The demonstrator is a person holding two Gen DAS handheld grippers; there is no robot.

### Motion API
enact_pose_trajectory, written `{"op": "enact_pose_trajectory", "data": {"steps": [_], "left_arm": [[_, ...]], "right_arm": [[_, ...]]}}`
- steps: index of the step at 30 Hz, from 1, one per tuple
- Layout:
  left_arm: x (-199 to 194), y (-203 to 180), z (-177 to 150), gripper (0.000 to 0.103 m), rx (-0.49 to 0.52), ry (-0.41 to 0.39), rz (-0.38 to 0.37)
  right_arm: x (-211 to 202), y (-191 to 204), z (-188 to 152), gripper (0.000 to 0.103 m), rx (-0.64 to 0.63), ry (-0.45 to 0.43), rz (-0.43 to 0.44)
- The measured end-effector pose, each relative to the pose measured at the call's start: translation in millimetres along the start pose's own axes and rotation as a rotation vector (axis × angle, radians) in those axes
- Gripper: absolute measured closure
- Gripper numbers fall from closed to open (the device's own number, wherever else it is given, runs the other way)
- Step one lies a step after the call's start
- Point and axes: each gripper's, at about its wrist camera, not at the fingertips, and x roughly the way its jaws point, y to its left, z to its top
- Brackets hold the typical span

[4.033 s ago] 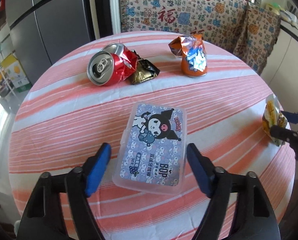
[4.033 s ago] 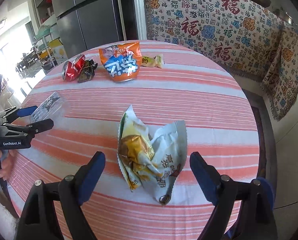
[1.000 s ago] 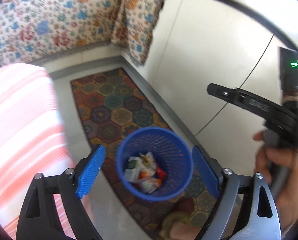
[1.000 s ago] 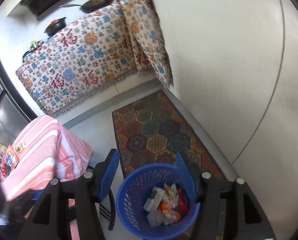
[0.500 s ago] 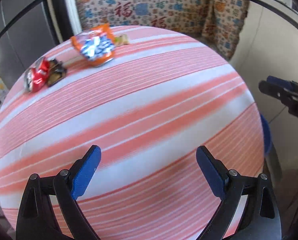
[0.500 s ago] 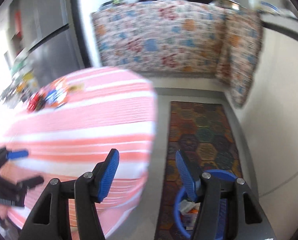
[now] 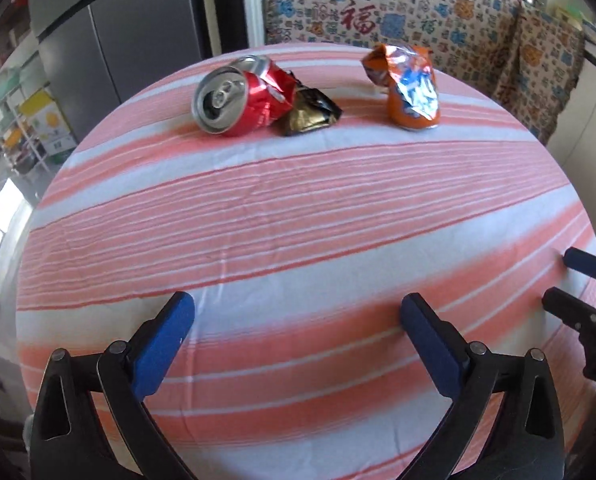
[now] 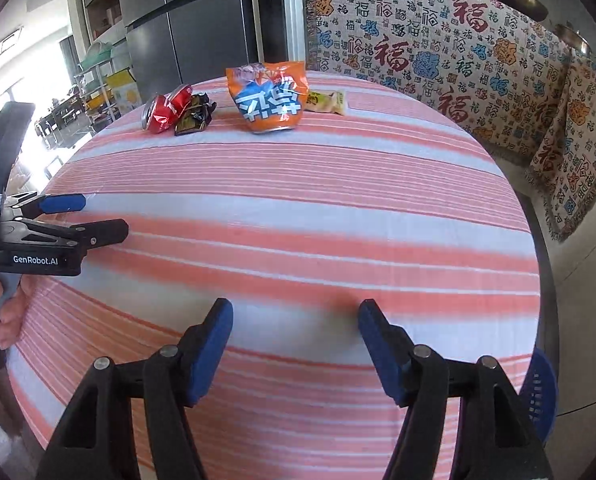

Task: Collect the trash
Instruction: 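Grasp the orange snack bag with the right gripper while the left gripper approaches the red can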

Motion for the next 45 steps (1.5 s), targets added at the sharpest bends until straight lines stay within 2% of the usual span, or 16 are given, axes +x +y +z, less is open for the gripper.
{"op": "enact_pose_trajectory", "data": {"steps": [4,8,11,18,19,20,25,28,33,45], "left_arm": [[-0.4,4.6,-1.6,0.000,-0.020,-0.007,0.016],[0.9,7.0,-2.5,0.000,-0.024,-0.009,0.010],[-1.2,5.4,-5.2,0.000,-0.026,-0.009,0.011],[2.3,4.3,-0.1,0.000,-0.027,-0.008,0.012],[2.3,4.0,0.0,0.000,-0.027,-0.008,0.012],[2.1,4.0,0.0,0.000,-0.027,-0.008,0.013],[2.4,4.0,0.7,0.000,-0.028,-0.008,0.014],[2.0,3.9,0.2,0.000,-0.028,-0.008,0.014],[1.8,3.7,0.0,0.000,-0.029,-0.007,0.016],[-2.2,8.5,-1.1,0.001,-0.059,-0.015,-0.002]], "right_arm": [[27.8,17.2,31.8,0.035,-0.042,0.035,-0.016],[63.0,30.1,73.4,0.022,-0.016,0.044,-0.021],[90.5,36.1,106.1,0.016,0.023,0.027,-0.054],[131.4,38.1,157.3,0.013,0.102,0.006,-0.108],[133.2,37.3,160.3,0.018,0.107,0.005,-0.111],[131.7,35.5,160.6,0.037,0.118,-0.001,-0.121],[112.2,24.5,139.7,0.036,0.109,-0.012,-0.094],[88.8,21.3,108.7,0.036,0.059,-0.007,-0.086],[50.8,11.9,60.8,0.036,0.060,-0.007,-0.079],[49.0,7.0,57.5,0.036,0.071,-0.010,-0.096]]}}
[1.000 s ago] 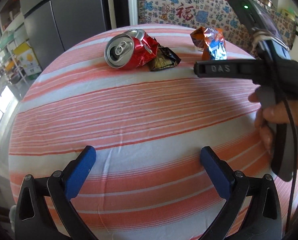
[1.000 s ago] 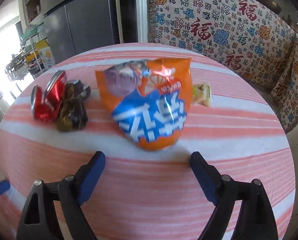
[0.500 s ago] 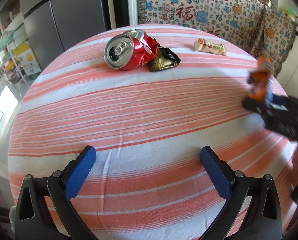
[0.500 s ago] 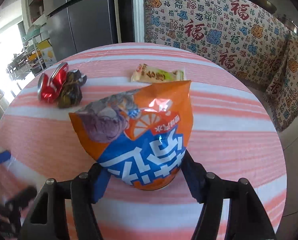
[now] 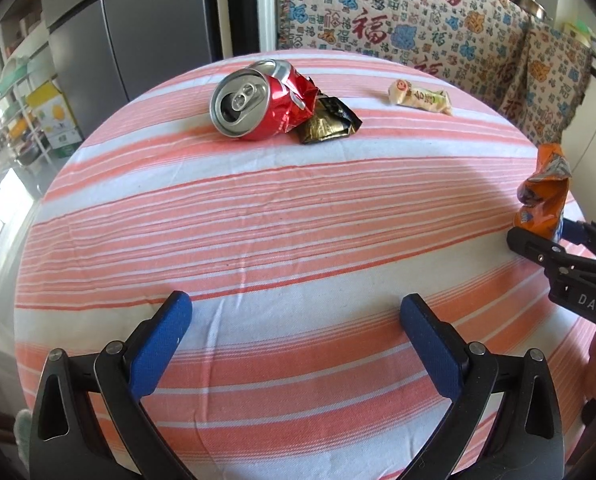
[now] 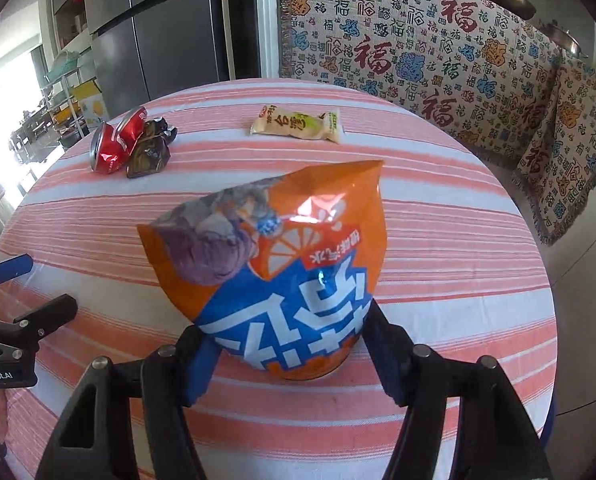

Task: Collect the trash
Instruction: 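Grasp the orange snack bag with the right gripper while the left gripper approaches the red can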

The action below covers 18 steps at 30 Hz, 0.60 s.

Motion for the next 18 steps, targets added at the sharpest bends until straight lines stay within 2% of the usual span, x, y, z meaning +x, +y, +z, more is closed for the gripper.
{"op": "enact_pose_trajectory", "data": {"steps": [3,8,11,14,17,18], "left_arm": [[-4.9,13.3,9.7,0.001,-0.057,-0.005,-0.040],[-3.9,38.5,65.0,0.001,-0.106,-0.067,-0.078],[10.7,48.5,93.3,0.001,-0.115,-0.135,-0.122],[36.5,51.1,113.9,0.001,-0.109,-0.124,-0.094],[56.9,56.1,123.8,0.001,-0.127,-0.121,-0.109],[59.7,58.4,124.9,0.006,-0.136,-0.134,-0.117]], "right_arm": [[0.1,-0.7,-0.1,0.036,-0.001,0.000,0.000],[0.0,-0.5,-1.4,0.035,-0.002,-0.001,0.003],[0.2,-0.9,-1.2,0.035,-0.002,-0.001,0.002],[-0.5,-0.1,-2.5,0.035,-0.003,-0.002,0.002],[-0.4,-1.0,-2.5,0.035,-0.004,-0.002,0.001],[-0.4,-1.2,-2.5,0.035,-0.004,-0.002,0.002]]}}
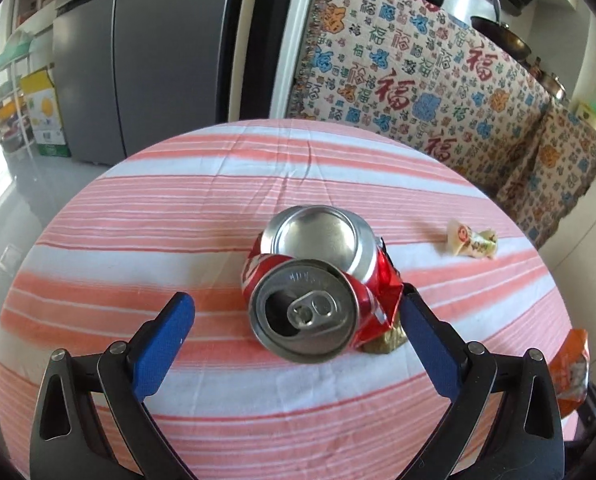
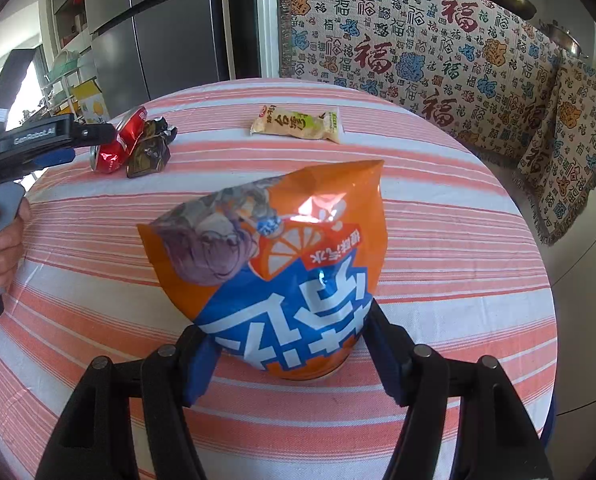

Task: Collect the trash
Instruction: 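Grasp the orange snack bag with the right gripper while the left gripper approaches the red can, then grasp the crushed red soda can with the left gripper and lift it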

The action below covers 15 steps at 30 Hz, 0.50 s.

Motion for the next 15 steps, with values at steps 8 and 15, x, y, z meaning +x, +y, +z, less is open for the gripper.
{"op": "enact_pose_trajectory", "data": {"steps": [8,15], "left_arm": [[-21.4,6.3,-21.6,0.032,0.021,0.001,0.024],[-94.5,-1.2,-79.3,0.032,0.032,0.111,0.055]], "right_arm": [[-0.4,0.0,-0.1,0.035,-0.001,-0.001,0.001],[0.1,0.9,-0.9,0.035,0.001,-0.001,0.003]]}}
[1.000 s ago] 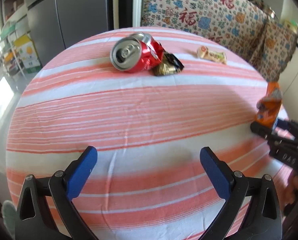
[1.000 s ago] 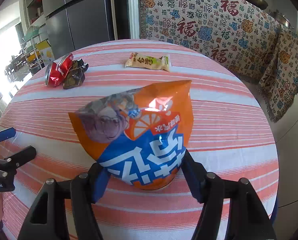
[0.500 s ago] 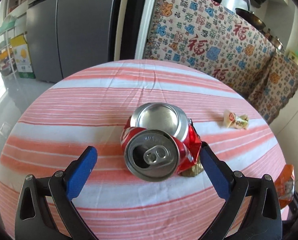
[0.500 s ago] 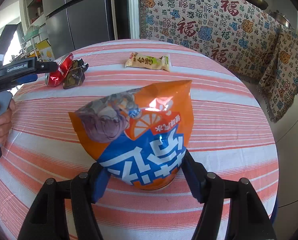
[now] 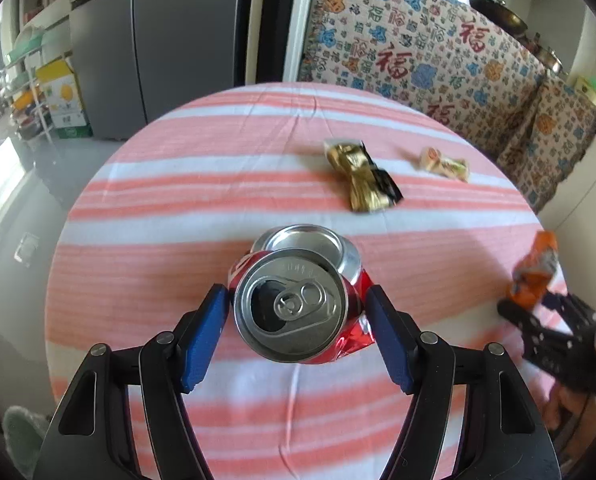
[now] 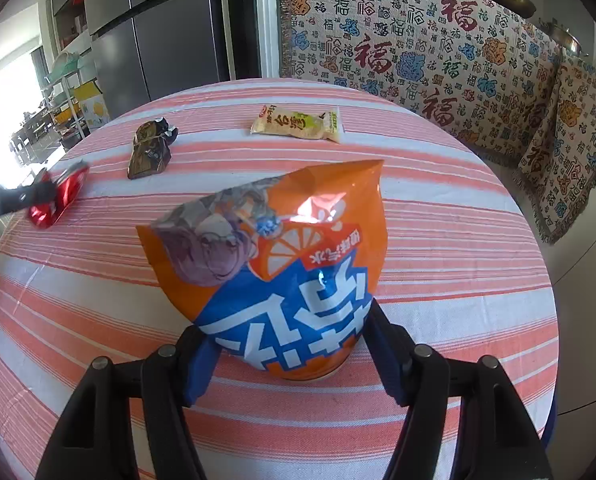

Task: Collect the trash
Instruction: 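Grasp the crushed red soda can with the left gripper and lift it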

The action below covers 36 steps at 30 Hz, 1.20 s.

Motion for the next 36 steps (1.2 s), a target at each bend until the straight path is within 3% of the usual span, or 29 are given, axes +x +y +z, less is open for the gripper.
{"op": "enact_pose_trajectory", "data": {"steps": [4,6,7,12,19,24,28,30,32,36], "left_arm": [[-14.8,-9.7,-41.6,0.029,0.042,0.018,-0.013],[-13.5,-11.2,-52.7,0.009,0.062,0.013,-0.016],[-11.3,-10.8,-56.3,0.006,0.068,0.013,-0.022],[-0.3,-8.2,-53.7,0.004,0.085,0.015,-0.062],[12.4,-13.7,-42.0,0.004,0.083,0.011,-0.044],[16.2,-17.3,-41.0,0.004,0.094,0.004,-0.009],[17.9,-19.7,-40.5,0.005,0.111,0.003,0.001],[14.5,-17.5,-40.7,0.020,0.107,-0.017,-0.010],[11.4,-15.3,-40.7,0.030,0.110,-0.024,-0.025],[3.9,-12.2,-43.1,0.030,0.095,-0.035,-0.049]], "right_arm": [[-0.4,-0.4,0.0,0.035,-0.002,0.000,-0.001],[0.0,-0.7,-0.1,0.035,-0.001,0.000,0.000],[-0.3,-0.8,-0.2,0.035,0.001,-0.001,0.002],[-6.5,-7.6,-6.8,0.033,0.022,-0.007,0.061],[-27.6,-26.6,-23.7,0.026,0.069,-0.001,0.126],[-35.8,-26.9,-22.1,0.023,0.063,-0.028,0.115],[-21.7,-13.6,-12.0,0.017,0.020,-0.001,0.068],[-12.9,-11.0,-9.2,0.017,0.016,0.015,0.048],[-14.5,-14.7,-9.5,0.034,0.042,-0.015,0.056],[-26.7,-21.1,-12.5,0.034,0.063,-0.036,0.054]]}}
